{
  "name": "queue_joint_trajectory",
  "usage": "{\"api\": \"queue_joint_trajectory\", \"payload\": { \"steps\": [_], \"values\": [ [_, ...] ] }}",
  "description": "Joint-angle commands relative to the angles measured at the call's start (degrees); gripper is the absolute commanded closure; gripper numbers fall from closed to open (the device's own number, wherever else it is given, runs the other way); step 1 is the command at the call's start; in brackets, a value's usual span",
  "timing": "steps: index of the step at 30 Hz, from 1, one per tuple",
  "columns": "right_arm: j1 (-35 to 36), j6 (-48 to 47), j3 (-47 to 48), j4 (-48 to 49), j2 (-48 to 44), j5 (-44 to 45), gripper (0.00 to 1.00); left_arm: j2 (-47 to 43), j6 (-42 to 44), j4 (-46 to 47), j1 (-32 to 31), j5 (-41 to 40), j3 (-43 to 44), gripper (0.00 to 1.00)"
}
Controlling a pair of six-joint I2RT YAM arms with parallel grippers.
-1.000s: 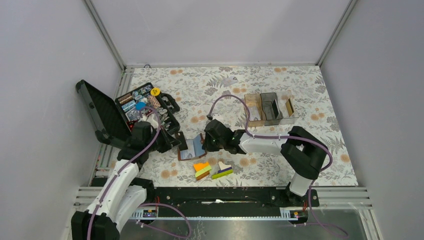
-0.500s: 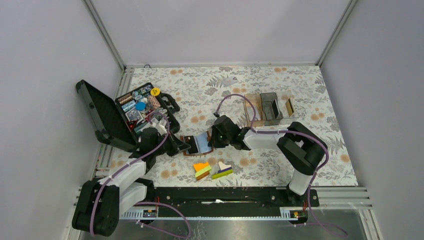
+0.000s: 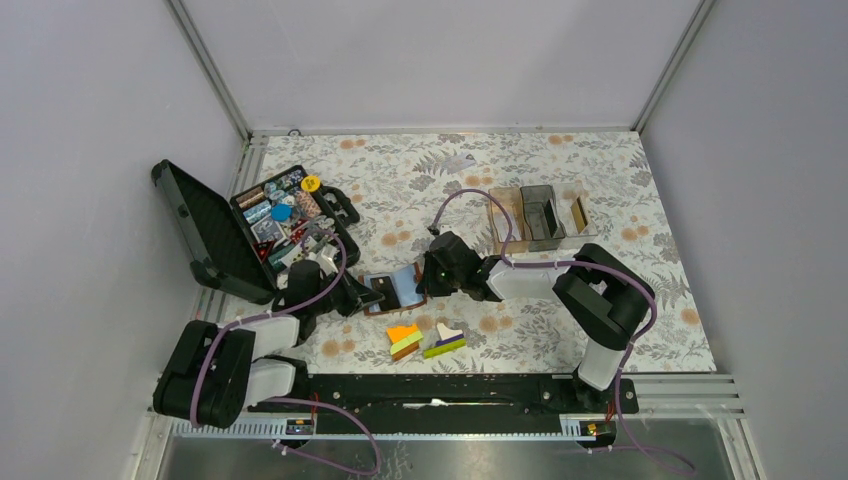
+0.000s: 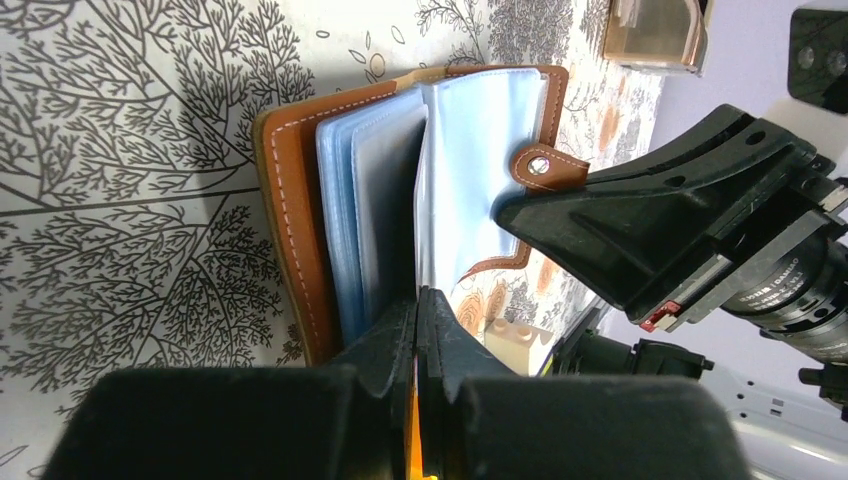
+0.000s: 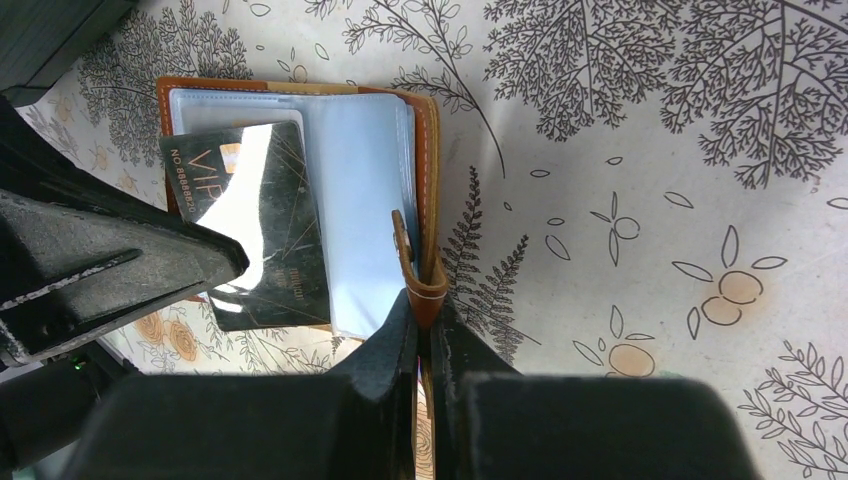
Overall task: Put the credit cards into the card holder
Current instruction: Insert the credit card into the card holder.
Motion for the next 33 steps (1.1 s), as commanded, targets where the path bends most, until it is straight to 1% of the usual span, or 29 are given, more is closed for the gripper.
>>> {"api": "queue_joint_trajectory", "payload": {
  "steps": [1, 5, 10, 25, 29, 33],
  "values": [
    [-0.17, -0.87, -0.83, -2.73, 0.55, 0.6, 1.0, 2.22, -2.07, 8.21, -0.14, 0.51, -1.14, 1.0],
    [-0.16, -0.88, -0.88, -3.04, 0.64, 0.79, 1.0, 3.27, -3.83, 10.63, -0.08, 1.27, -1.38, 1.0],
    [-0.15, -0.93, -0.8, -3.59, 0.52, 1.25, 1.0, 3.22, -5.85, 11.41, -0.07, 2.52, -1.25, 1.0],
    [-0.17, -1.23, -0.53, -4.45, 0.55, 1.82, 1.0, -1.58, -5.46, 5.42, 0.88, 3.35, 0.46, 1.0],
    [-0.12, -1.35, -0.47, -4.63, 0.48, 1.93, 1.0, -0.95, -4.52, 4.66, 0.97, 2.98, 0.66, 1.0],
    [-0.14, -1.43, -0.27, -4.93, 0.46, 2.01, 1.0, 1.04, -5.02, 6.87, 0.98, 3.55, 0.39, 1.0]
  ]
}}
